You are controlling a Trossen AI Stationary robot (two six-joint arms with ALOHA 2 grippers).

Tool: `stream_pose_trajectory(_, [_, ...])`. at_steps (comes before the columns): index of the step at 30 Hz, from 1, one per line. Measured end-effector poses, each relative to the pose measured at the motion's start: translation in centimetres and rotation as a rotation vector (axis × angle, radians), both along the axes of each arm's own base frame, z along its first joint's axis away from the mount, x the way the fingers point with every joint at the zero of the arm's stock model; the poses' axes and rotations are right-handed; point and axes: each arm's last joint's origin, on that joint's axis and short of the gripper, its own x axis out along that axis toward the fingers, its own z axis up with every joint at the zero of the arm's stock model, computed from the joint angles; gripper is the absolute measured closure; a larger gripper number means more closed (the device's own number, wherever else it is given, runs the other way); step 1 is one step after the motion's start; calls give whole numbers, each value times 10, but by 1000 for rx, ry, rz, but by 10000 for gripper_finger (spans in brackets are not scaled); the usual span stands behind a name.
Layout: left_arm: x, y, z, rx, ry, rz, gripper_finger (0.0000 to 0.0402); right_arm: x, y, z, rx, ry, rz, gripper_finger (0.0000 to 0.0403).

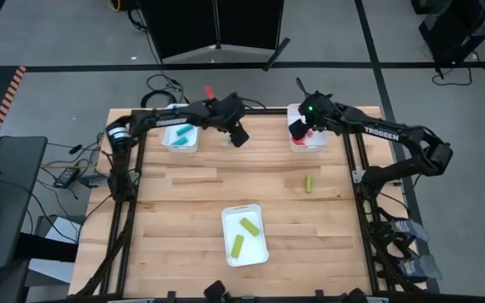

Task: Sort blocks
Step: Put the blue block into the top left white bin

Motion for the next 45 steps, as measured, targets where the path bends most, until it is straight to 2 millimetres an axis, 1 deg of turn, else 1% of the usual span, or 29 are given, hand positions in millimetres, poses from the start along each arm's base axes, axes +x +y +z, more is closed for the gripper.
stream_pose_trajectory(3, [10,10,-9,-20,60,-21,182,6,7,5,-13,-42,46,125])
stream_pose_trajectory(8, [19,21,-22,-66,95,-62,182,16,22,12,-37,-81,121,136])
stream_pose_trajectory(12, [19,21,-33,-103,129,-86,182,24,32,13,-43,-94,168,149])
stream_pose_trajectory(18, [17,22,-34,-105,153,-99,182,34,41,16,-70,-142,214,162])
stream_pose_trajectory(21, [16,22,-38,-115,180,-102,181,37,45,17,-72,-149,232,164])
stream_pose_trajectory(24, [15,22,-44,-120,213,-100,171,39,49,17,-73,-158,243,165])
stream_pose_trajectory(32, [16,24,-59,-136,249,-95,120,42,52,18,-72,-177,250,165])
stream_pose_trajectory(35, [15,24,-63,-163,250,-104,113,42,52,18,-70,-178,248,165])
stream_pose_trajectory(40, [14,24,-68,-184,257,-111,123,42,52,18,-70,-178,248,165])
stream_pose_trajectory(45, [14,26,-77,-204,267,-112,158,42,52,18,-70,-178,247,165])
